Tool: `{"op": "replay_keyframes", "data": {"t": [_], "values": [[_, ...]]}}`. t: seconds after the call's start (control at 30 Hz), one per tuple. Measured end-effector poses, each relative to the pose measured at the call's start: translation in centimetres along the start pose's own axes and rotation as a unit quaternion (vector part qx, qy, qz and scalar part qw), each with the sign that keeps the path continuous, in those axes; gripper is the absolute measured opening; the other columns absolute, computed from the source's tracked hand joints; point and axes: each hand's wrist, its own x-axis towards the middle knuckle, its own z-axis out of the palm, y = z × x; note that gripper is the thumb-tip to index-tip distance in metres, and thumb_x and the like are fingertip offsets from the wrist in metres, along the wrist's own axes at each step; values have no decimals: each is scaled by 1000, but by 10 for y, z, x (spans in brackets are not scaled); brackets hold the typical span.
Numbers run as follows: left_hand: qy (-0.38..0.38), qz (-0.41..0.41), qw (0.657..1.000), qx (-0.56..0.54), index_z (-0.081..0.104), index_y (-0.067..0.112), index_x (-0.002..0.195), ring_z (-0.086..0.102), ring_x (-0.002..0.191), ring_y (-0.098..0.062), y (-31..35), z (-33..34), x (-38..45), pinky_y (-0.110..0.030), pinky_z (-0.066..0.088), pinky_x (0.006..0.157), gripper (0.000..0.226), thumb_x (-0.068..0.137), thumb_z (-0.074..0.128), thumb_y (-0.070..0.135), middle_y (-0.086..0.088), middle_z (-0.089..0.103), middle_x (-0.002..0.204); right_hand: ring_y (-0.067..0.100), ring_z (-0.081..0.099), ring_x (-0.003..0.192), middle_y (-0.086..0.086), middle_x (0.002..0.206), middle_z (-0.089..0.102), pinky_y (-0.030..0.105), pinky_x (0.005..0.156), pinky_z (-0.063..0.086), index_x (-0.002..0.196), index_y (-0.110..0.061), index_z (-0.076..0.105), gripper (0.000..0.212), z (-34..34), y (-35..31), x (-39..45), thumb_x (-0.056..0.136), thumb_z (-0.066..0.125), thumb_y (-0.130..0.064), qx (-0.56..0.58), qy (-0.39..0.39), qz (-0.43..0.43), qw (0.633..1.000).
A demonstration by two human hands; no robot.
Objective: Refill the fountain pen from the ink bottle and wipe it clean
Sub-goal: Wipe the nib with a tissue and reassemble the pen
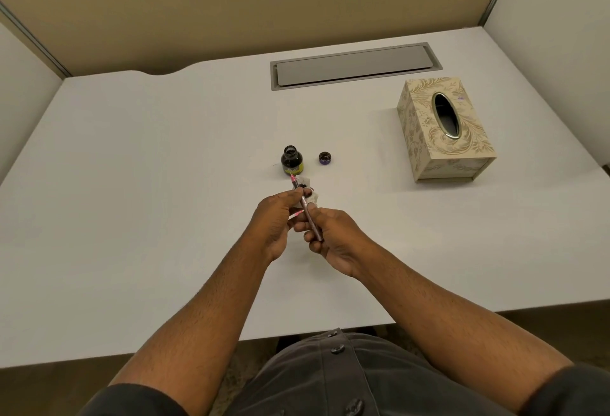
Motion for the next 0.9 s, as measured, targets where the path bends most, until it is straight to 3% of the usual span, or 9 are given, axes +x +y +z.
{"op": "replay_keyframes", "data": {"t": [0.1, 0.2, 0.4, 0.67, 0.83, 0.9], "values": [[-2, -1, 1000, -1, 73, 8, 94, 61, 82, -15, -1, -1, 1, -27, 50, 74, 21, 95, 55, 19, -3, 71, 91, 10, 48, 58, 3, 75, 63, 20, 48, 38, 97, -7, 67, 33, 0, -1, 0, 96, 56, -38, -1, 7, 6, 1000], [0, -1, 1000, -3, 73, 10, 92, 60, 87, -16, -1, 0, 0, -32, 49, 82, 20, 95, 55, 18, -5, 69, 96, 10, 47, 57, 7, 77, 59, 19, 47, 39, 90, -6, 62, 19, 0, 1, 0, 92, 65, -24, -5, 17, -5, 1000], [-1, -12, 1000, -3, 73, 12, 87, 55, 77, -16, 0, 0, -2, -28, 46, 67, 21, 94, 55, 19, -5, 67, 88, 10, 51, 57, 2, 71, 69, 21, 50, 39, 96, -6, 66, 27, 0, 2, -2, 98, 55, -31, -1, 1, 8, 1000], [-8, -17, 1000, -16, 70, 10, 86, 47, 61, -13, 3, 2, -3, -25, 41, 53, 21, 95, 53, 20, -6, 60, 79, 8, 49, 57, 1, 73, 64, 19, 47, 38, 90, -10, 64, 29, 1, 1, -5, 99, 51, -34, 48, -40, 26, 998], [-14, -32, 999, -40, 72, 12, 84, 49, 67, -15, 2, 3, -1, -23, 41, 50, 21, 93, 56, 22, -15, 61, 100, 6, 47, 52, -2, 69, 62, 17, 44, 36, 86, -13, 62, 29, 1, 2, -6, 100, 48, -33, 127, -69, 56, 988], [-19, -42, 997, -59, 69, 9, 87, 52, 55, -10, 3, 5, -3, -18, 42, 42, 20, 94, 55, 21, -13, 63, 93, 5, 48, 50, -2, 69, 60, 16, 42, 36, 85, -13, 62, 28, 0, 4, -6, 100, 49, -33, 172, -92, 78, 978]]}}
